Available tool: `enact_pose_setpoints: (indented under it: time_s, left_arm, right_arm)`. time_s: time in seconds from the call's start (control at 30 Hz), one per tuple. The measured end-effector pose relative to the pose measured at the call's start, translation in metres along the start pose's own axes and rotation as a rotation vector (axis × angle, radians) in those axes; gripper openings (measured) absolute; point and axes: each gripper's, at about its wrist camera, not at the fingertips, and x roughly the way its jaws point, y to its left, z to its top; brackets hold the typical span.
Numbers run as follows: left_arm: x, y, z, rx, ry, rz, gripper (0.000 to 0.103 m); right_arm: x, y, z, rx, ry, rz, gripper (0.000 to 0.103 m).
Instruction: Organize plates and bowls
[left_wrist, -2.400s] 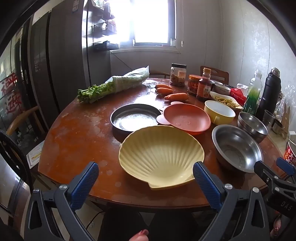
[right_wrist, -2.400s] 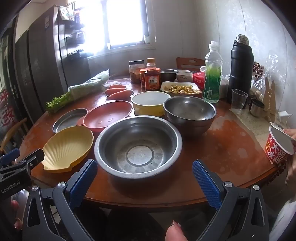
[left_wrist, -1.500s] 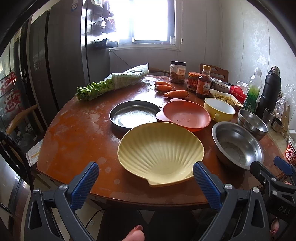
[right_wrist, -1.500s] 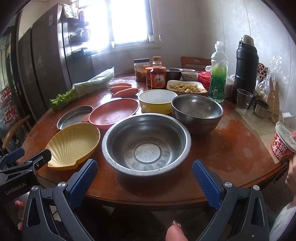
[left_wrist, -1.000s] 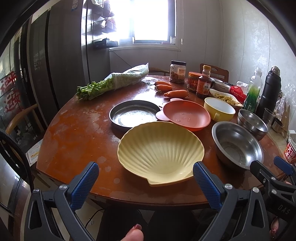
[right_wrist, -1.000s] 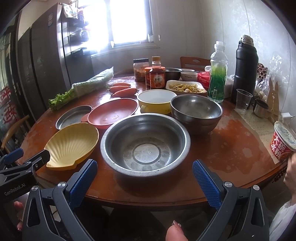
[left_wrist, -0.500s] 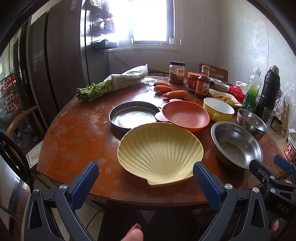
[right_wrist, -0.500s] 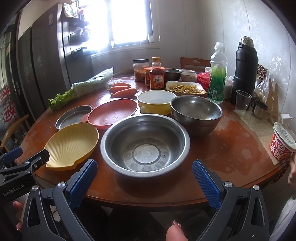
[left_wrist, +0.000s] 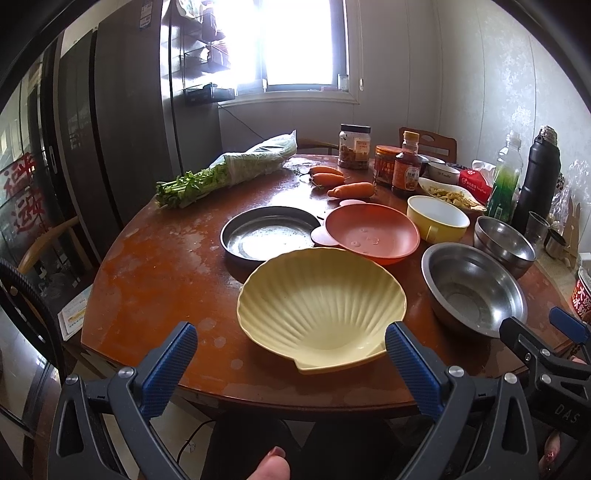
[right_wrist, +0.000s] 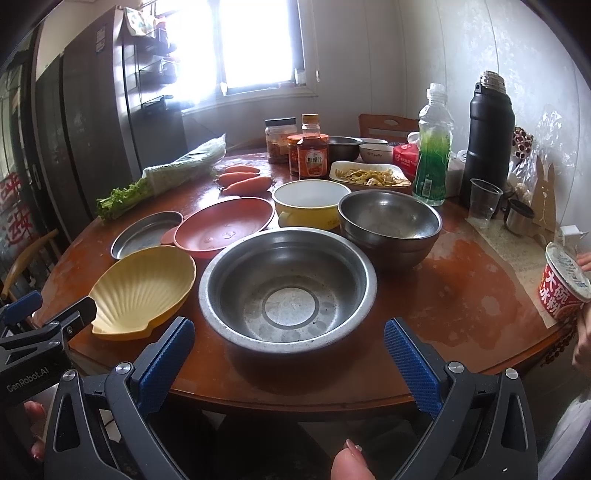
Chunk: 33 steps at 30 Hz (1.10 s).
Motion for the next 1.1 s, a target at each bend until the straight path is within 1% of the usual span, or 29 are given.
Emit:
enact_pose_setpoints:
  time_s: [0.47, 0.77, 1.1]
  left_arm:
    - [-0.002, 0.003, 0.006, -0.003, -0.011, 0.012, 0.102]
    - [0.000, 0.011, 0.010, -0.025, -0.010, 0.027, 0.102]
    - [0.008, 0.024, 0.015, -0.039, 0.003, 0.057, 0.102]
  right_arm:
    - [-0.001, 0.003, 0.003, -0.011, -0.012, 0.012, 0.103]
    - [-0.002, 0.015, 0.013, -0.037, -0.025, 0.035, 0.103]
    - [0.007, 0.031, 0.024, -0.076, -0.024, 0.055, 0.103]
